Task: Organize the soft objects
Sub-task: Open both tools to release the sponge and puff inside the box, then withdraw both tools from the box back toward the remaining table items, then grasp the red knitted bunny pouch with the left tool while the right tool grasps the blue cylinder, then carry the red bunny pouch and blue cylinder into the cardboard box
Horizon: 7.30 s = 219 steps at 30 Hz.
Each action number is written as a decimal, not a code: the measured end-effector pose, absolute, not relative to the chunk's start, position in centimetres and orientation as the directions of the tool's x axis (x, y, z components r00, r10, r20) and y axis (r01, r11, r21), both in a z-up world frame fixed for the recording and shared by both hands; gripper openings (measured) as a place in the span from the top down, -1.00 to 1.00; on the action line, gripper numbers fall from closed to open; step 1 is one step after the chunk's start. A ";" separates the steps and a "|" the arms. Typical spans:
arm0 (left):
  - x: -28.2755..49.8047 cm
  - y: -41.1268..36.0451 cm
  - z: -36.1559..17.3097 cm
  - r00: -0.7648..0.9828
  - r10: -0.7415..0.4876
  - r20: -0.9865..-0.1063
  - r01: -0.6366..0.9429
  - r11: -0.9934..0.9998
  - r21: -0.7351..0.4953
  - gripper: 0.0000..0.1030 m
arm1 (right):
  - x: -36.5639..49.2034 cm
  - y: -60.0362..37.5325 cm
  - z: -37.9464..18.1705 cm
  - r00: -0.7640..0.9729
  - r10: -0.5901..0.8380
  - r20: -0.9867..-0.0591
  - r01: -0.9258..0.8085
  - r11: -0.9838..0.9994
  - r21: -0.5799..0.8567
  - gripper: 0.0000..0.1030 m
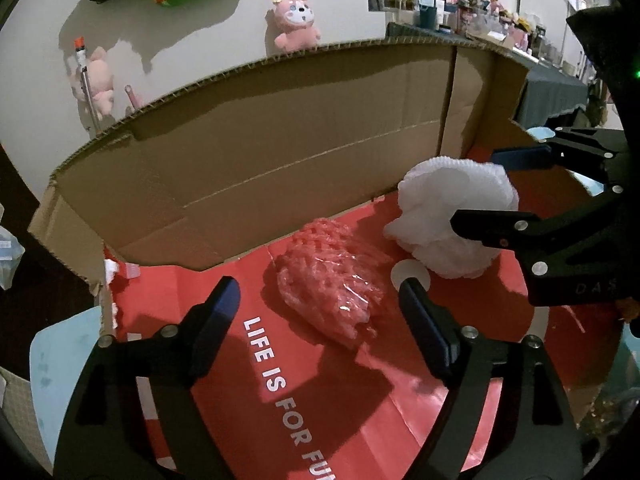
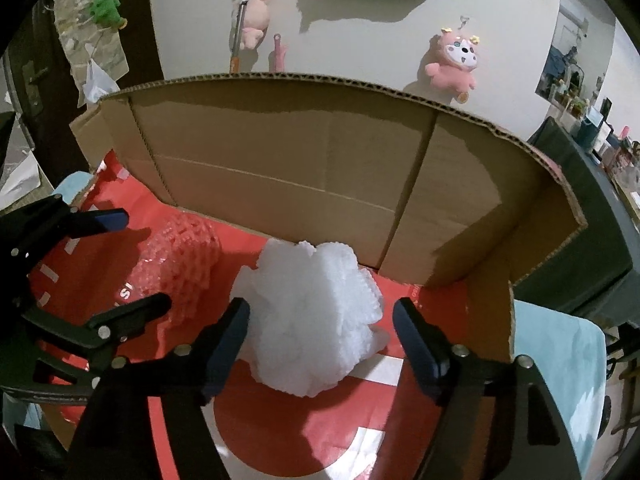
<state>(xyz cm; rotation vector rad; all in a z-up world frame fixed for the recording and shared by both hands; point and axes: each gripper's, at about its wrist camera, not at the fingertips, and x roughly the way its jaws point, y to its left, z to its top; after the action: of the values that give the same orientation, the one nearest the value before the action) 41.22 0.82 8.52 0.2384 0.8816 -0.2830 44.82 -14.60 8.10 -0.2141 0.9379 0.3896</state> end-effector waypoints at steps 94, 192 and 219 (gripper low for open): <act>3.0 2.7 3.8 0.837 -0.052 -0.544 0.037 0.999 -0.037 -1.00 | 3.8 -22.1 2.8 0.825 0.160 -0.542 -0.170 0.985 0.030 -1.00; 12.5 5.8 10.7 0.775 -0.151 -0.614 0.185 0.983 -0.007 0.29 | 12.7 -25.1 10.4 0.790 0.297 -0.536 -0.302 0.950 0.081 0.55; 24.4 3.3 11.4 0.649 -0.199 -0.734 0.354 0.933 0.059 0.29 | 25.2 -21.2 11.0 0.618 0.371 -0.693 -0.489 0.872 0.029 0.54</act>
<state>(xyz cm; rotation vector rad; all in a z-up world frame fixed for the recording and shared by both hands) 24.40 3.33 11.44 0.2047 0.8057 -0.3166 25.18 -21.23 10.97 -0.1686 0.7564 0.4974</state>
